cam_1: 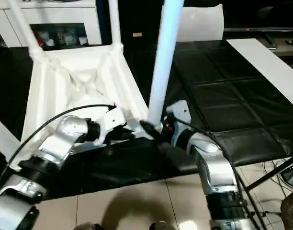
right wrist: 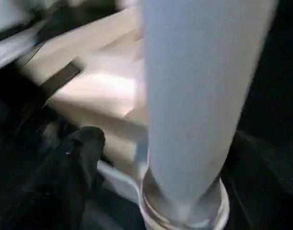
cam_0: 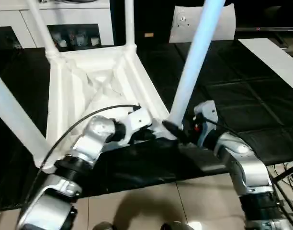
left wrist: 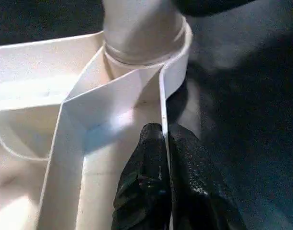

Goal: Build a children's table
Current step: Rotate leg to tighten

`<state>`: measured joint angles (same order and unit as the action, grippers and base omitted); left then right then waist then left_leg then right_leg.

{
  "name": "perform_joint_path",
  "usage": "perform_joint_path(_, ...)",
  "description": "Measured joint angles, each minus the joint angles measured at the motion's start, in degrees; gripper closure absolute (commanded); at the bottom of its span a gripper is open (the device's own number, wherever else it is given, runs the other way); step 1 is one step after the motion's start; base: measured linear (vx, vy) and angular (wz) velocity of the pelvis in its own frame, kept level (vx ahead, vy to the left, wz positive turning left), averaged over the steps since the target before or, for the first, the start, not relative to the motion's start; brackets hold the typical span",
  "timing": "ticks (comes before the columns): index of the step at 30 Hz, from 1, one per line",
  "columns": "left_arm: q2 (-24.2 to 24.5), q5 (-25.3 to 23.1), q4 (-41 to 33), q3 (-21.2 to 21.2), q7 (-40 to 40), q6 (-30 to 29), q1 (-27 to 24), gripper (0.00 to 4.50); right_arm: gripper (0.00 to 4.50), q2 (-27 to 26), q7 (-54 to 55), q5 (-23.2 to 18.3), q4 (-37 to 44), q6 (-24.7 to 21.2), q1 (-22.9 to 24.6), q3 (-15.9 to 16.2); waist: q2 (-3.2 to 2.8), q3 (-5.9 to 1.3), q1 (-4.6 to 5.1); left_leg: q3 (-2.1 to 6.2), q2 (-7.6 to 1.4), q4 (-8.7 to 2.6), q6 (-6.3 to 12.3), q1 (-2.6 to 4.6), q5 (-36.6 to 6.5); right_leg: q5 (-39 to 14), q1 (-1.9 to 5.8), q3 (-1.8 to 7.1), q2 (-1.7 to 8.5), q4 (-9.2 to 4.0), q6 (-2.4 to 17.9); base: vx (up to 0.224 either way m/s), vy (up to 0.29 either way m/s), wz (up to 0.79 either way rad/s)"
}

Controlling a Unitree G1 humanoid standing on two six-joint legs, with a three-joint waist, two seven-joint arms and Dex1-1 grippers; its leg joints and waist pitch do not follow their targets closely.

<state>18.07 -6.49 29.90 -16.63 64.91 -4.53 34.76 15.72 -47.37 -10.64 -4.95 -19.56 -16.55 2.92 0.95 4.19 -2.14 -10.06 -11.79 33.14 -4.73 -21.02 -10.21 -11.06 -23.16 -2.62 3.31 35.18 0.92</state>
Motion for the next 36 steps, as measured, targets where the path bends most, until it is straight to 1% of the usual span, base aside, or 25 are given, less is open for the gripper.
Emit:
perform_joint_path(1, 1.20, 0.74, 0.04, 0.01, 2.65, 1.33, -0.29, 4.50, 0.26, 1.05, -2.82, -0.75, 0.06, 0.17, 0.65, 0.47, 0.01, 0.00, -0.19, 0.00, 0.00, 0.03, 0.01, -0.01, 0.00, 0.00, 0.01, -0.01, 0.01, 0.02, 0.00, 0.000, 0.000, 0.00)
perform_joint_path(4, 2.68, 1.97, 0.21, -0.36, 7.08, 2.75, -0.44, 4.50, 0.26, 1.83, -7.30, -2.06, 0.03, 0.85, 0.86, 2.04, 0.11, 0.06, -0.85, 0.00, 0.01, 0.08, 0.11, -0.05, 0.06, 0.00, 0.00, -0.01, 0.04, 0.06, 0.01, 0.000, 0.000, 0.00)
perform_joint_path(6, 3.38, 2.47, 0.38, -0.78, 9.48, 3.90, -0.46, 4.50, 0.26, 2.62, -9.76, -3.13, 0.02, 1.50, 0.82, 2.11, 0.18, 0.07, -1.44, 0.00, 0.02, 0.15, 0.11, -0.09, 0.06, 0.01, 0.01, -0.01, 0.07, 0.06, 0.01, 0.000, 0.000, 0.00)
perform_joint_path(7, 3.58, 2.54, 0.39, -0.87, 10.01, 4.22, -0.46, 4.50, 0.26, 2.77, -10.37, -3.32, 0.02, 1.57, 0.82, 2.11, 0.23, 0.07, -1.55, 0.00, 0.02, 0.16, 0.11, -0.09, 0.06, 0.01, 0.01, -0.01, 0.08, 0.06, 0.01, 0.000, 0.000, 0.00)
perform_joint_path(8, 3.94, 2.78, 0.77, -1.11, 11.00, 5.17, -0.43, 4.50, 0.54, 3.20, -11.96, -3.92, -0.02, 1.57, 0.82, 2.24, 0.29, 0.05, -1.68, 0.00, 0.02, 0.20, 0.14, -0.10, 0.05, 0.01, 0.02, -0.02, 0.08, 0.06, 0.02, 0.000, 0.000, 0.00)
perform_joint_path(9, 4.15, 2.98, 0.99, -1.20, 11.74, 5.68, -0.43, 4.50, 0.54, 3.50, -13.01, -4.59, -0.02, 1.57, 0.82, 2.30, 0.29, 0.05, -1.71, 0.00, 0.02, 0.27, 0.18, -0.11, 0.02, 0.02, 0.04, -0.01, 0.09, 0.07, 0.02, 0.000, 0.000, 0.00)
perform_joint_path(11, 4.38, 3.14, 1.60, -1.26, 12.57, 6.69, -0.33, 4.50, 0.74, 4.09, -14.82, -5.32, -0.20, 1.56, 0.80, 2.69, 0.29, 0.04, -1.71, 0.00, 0.02, 0.36, 0.22, -0.10, -0.01, 0.02, 0.07, -0.01, 0.10, 0.09, 0.02, 0.000, 0.000, 0.00)
perform_joint_path(13, 4.93, 3.52, 2.37, -1.30, 14.27, 7.98, -0.25, 4.50, 0.99, 5.78, -17.72, -5.79, -0.65, 1.54, 0.63, 3.32, 0.26, 0.02, -1.79, 0.00, 0.02, 0.41, 0.23, -0.08, -0.03, 0.02, 0.11, -0.01, 0.11, 0.12, 0.02, 0.000, 0.000, 0.00)
perform_joint_path(15, 5.58, 4.14, 2.68, -1.61, 16.08, 9.00, -0.26, 4.50, 1.06, 7.55, -20.47, -5.96, -1.49, 1.54, 0.19, 4.22, 0.27, 0.02, -1.83, 0.00, 0.01, 0.44, 0.23, -0.08, -0.03, 0.02, 0.11, -0.02, 0.11, 0.15, 0.02, 0.000, 0.000, 0.00)
perform_joint_path(16, 6.03, 4.51, 2.86, -1.99, 17.37, 9.81, -0.26, 4.50, 1.20, 8.57, -22.09, -5.95, -2.37, 1.56, -0.10, 4.54, 0.28, 0.02, -1.96, 0.00, 0.01, 0.47, 0.23, -0.09, -0.03, 0.02, 0.11, -0.02, 0.11, 0.18, 0.02, 0.000, 0.000, 0.00)
perform_joint_path(17, 6.23, 4.63, 2.92, -2.28, 18.28, 10.16, -0.26, 4.50, 1.20, 9.18, -22.89, -5.94, -2.78, 1.58, -0.12, 4.56, 0.28, 0.02, -2.17, 0.00, 0.01, 0.48, 0.24, -0.09, -0.03, 0.02, 0.11, -0.02, 0.11, 0.19, 0.02, 0.000, 0.000, 0.00)
perform_joint_path(18, 6.32, 4.66, 2.93, -2.33, 18.89, 10.48, -0.25, 4.50, 1.44, 9.44, -23.33, -5.94, -3.10, 1.59, -0.15, 4.57, 0.28, 0.01, -2.35, 0.00, 0.01, 0.49, 0.24, -0.08, -0.03, 0.02, 0.11, -0.02, 0.11, 0.20, 0.02, 0.000, 0.000, 0.00)
perform_joint_path(20, 6.34, 4.66, 2.93, -2.39, 19.52, 10.98, -0.25, 4.50, 1.56, 9.46, -23.92, -5.93, -3.18, 1.62, -0.20, 4.84, 0.29, 0.01, -2.80, 0.00, 0.00, 0.51, 0.24, -0.07, -0.03, 0.02, 0.11, -0.02, 0.11, 0.23, 0.02, 0.000, 0.000, 0.00)
perform_joint_path(21, 6.42, 4.66, 2.93, -2.46, 19.86, 11.16, -0.25, 4.50, 1.64, 9.47, -24.46, -5.86, -3.42, 1.70, -0.65, 5.46, 0.36, 0.05, -2.89, -0.01, 0.00, 0.53, 0.24, -0.07, -0.03, 0.02, 0.10, -0.01, 0.11, 0.27, 0.02, 0.000, 0.000, 0.00)
perform_joint_path(22, 6.46, 4.65, 2.93, -2.51, 20.00, 11.23, -0.23, 4.50, 1.64, 9.47, -24.99, -5.80, -3.88, 1.76, -1.25, 5.89, 0.41, 0.06, -2.91, -0.01, 0.00, 0.55, 0.24, -0.07, -0.02, 0.03, 0.09, -0.01, 0.11, 0.30, 0.03, 0.000, 0.000, 0.00)
perform_joint_path(23, 6.46, 4.63, 2.93, -2.61, 20.00, 11.31, -0.22, 4.50, 1.87, 9.52, -25.44, -5.77, -4.20, 1.96, -1.56, 6.12, 0.47, 0.03, -2.96, -0.01, -0.01, 0.55, 0.24, -0.06, -0.03, 0.02, 0.10, -0.01, 0.11, 0.30, 0.02, 0.000, 0.000, 0.00)
perform_joint_path(26, 6.60, 4.63, 3.01, -3.07, 20.57, 12.27, -0.22, 4.50, 1.95, 10.03, -27.42, -5.73, -5.48, 2.57, -2.60, 6.76, 0.67, 0.05, -2.96, -0.01, -0.01, 0.56, 0.23, -0.07, -0.03, 0.02, 0.10, -0.01, 0.11, 0.30, 0.02, 0.000, 0.000, 0.00)
perform_joint_path(29, 6.78, 4.66, 3.03, -3.22, 21.07, 12.60, -0.19, 4.50, 2.32, 10.25, -29.10, -5.74, -6.61, 2.85, -3.72, 7.51, 0.74, 0.05, -2.95, -0.01, -0.02, 0.55, 0.23, -0.07, -0.03, 0.02, 0.09, -0.02, 0.11, 0.29, 0.02, 0.000, 0.000, 0.00)
perform_joint_path(33, 7.03, 4.88, 3.79, -3.35, 22.00, 13.49, 0.08, 4.50, 2.51, 10.25, -29.63, -5.80, -6.60, 2.98, -3.82, 8.04, 0.80, 0.04, -2.97, -0.01, -0.03, 0.55, 0.23, -0.07, -0.03, 0.02, 0.09, -0.02, 0.10, 0.28, 0.01, 0.000, 0.000, 0.00)
perform_joint_path(36, 7.08, 4.98, 4.29, -3.43, 22.43, 13.76, 0.33, 4.50, 2.53, 10.24, -29.88, -5.88, -6.58, 2.90, -3.82, 8.23, 0.84, 0.05, -3.00, -0.01, -0.03, 0.56, 0.23, -0.06, -0.03, 0.02, 0.10, -0.02, 0.11, 0.29, 0.01, 0.000, 0.000, 0.00)
